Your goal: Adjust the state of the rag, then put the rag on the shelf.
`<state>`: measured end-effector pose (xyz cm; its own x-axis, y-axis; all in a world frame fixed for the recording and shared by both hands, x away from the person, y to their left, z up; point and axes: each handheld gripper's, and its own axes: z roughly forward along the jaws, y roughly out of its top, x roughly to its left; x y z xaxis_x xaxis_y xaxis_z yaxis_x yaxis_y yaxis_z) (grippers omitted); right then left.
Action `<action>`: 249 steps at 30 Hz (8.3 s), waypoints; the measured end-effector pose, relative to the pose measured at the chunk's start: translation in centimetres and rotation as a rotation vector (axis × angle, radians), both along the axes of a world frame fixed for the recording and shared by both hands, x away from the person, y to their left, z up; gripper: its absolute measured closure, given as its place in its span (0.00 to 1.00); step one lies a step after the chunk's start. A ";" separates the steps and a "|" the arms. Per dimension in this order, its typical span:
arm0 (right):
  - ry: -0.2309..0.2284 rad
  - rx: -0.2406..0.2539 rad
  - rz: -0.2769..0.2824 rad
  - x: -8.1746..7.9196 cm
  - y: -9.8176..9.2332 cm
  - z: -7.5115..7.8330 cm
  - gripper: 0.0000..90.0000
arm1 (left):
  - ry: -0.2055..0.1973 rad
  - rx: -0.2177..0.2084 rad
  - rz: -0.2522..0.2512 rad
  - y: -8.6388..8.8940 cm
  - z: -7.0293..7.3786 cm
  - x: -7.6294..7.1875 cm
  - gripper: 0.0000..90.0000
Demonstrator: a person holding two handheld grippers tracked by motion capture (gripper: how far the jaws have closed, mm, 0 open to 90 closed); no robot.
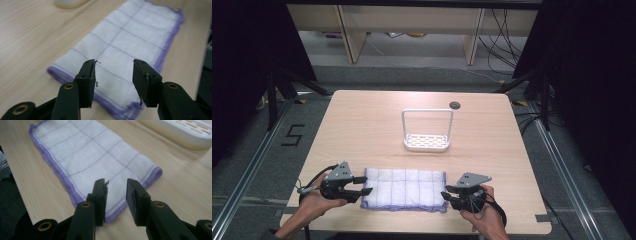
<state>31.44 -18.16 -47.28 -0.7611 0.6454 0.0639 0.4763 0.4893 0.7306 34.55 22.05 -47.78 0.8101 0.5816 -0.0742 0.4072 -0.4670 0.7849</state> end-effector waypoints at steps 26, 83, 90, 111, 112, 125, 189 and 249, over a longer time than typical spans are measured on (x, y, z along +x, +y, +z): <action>0.071 -0.089 -0.075 0.3 1.5 -1.5 0.55 | 0.091 0.126 0.045 0.4 -1.5 6.4 0.55; 0.050 -0.101 -0.102 7.1 2.3 -0.5 0.65 | 0.180 -0.031 0.051 0.9 -0.2 -2.6 0.55; 0.023 -0.030 -0.179 6.4 1.4 0.5 0.56 | 0.124 0.001 0.048 -1.1 1.3 0.5 0.47; 0.068 -0.013 -0.229 4.7 1.4 -0.6 0.51 | 0.165 0.028 -0.004 -8.5 0.3 8.8 0.45; 0.049 -0.022 -0.220 4.8 1.3 -0.8 0.51 | 0.164 0.040 -0.016 -9.0 0.3 9.1 0.45; 0.054 -0.049 -0.222 4.7 1.4 -1.2 0.51 | 0.176 0.061 -0.022 -11.7 0.1 11.2 0.44; 0.023 -0.038 -0.112 5.6 2.6 -0.3 0.95 | 0.069 0.076 -0.126 -13.8 2.6 11.0 0.96; -0.384 0.214 -0.119 10.6 -0.1 22.0 0.96 | -0.211 -0.204 -0.013 -12.5 24.1 10.2 0.96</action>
